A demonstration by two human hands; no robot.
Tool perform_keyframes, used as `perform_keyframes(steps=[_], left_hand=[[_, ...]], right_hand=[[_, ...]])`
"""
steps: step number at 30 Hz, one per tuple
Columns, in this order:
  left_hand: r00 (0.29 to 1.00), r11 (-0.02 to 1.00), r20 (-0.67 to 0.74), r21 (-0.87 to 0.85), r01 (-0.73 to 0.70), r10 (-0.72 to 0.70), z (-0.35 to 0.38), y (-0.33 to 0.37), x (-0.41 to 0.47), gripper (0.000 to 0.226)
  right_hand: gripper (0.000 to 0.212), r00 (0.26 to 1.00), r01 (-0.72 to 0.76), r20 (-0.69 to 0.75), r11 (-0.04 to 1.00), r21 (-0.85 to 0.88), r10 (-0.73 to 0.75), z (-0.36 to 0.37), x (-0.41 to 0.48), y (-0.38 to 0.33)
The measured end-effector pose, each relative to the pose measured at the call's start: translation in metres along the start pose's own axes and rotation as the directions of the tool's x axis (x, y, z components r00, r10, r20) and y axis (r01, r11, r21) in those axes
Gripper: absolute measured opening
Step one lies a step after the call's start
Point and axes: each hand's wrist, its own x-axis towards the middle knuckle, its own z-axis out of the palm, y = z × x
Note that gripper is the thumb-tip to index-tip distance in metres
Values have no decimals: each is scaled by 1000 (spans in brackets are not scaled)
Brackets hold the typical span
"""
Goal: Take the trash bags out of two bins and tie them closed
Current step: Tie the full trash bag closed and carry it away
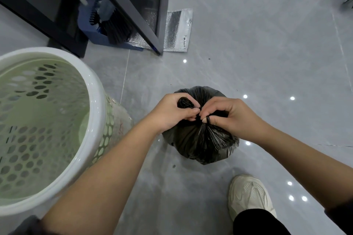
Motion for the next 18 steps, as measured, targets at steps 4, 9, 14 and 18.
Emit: perform_keyframes(steps=[4, 9, 14, 18], left_hand=[[988, 960, 28, 235, -153, 151, 0, 6, -4, 26], [909, 682, 194, 609, -405, 368, -1, 5, -5, 35], [917, 601, 186, 705, -375, 354, 3, 6, -10, 11], [993, 972, 2, 206, 113, -116, 10, 16, -10, 32]], right_hand=[[11, 1000, -20, 11, 999, 41, 20, -1, -2, -1], [8, 999, -32, -14, 994, 106, 34, -7, 0, -3], [9, 998, -53, 21, 988, 144, 51, -6, -3, -2], [8, 997, -4, -79, 997, 78, 10, 0, -5, -4]])
